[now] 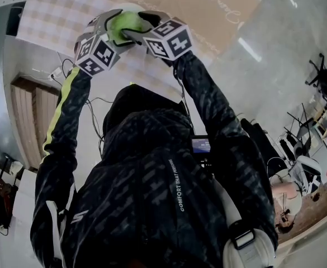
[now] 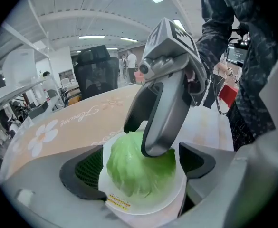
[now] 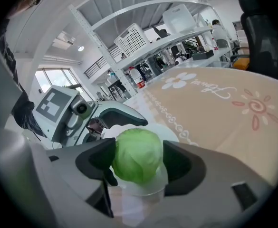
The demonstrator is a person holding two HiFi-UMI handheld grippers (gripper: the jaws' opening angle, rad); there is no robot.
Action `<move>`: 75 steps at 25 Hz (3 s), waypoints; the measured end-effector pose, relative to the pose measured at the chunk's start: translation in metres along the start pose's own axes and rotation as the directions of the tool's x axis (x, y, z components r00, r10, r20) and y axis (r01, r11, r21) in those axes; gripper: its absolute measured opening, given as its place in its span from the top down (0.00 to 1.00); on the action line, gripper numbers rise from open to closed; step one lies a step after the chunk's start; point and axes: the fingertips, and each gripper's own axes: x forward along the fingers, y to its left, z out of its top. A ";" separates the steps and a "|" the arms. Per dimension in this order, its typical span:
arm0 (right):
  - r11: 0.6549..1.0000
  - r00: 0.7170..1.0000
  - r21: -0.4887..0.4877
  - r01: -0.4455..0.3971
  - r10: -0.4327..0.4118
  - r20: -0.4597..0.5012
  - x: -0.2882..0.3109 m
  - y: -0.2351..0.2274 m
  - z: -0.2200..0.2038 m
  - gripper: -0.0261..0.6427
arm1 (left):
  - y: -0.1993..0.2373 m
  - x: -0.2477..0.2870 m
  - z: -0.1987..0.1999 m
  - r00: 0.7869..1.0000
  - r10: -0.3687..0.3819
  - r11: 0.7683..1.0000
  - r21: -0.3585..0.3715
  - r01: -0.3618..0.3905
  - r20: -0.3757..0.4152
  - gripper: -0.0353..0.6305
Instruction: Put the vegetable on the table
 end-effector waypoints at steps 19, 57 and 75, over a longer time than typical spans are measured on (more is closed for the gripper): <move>0.987 0.996 -0.131 0.089 -0.087 0.026 -0.040 0.022 0.019 0.97 | 0.000 -0.069 0.038 0.961 0.148 0.974 -0.200 -0.102 0.233 0.25; 0.946 0.983 -0.291 0.141 -0.098 0.156 -0.132 0.239 -0.052 0.97 | -0.196 -0.206 0.074 0.855 0.271 0.955 -0.236 -0.180 0.443 0.95; 0.944 0.980 -0.298 0.139 -0.089 0.178 -0.175 0.319 -0.122 0.97 | -0.308 -0.235 0.076 0.817 0.287 0.943 -0.297 -0.149 0.501 0.95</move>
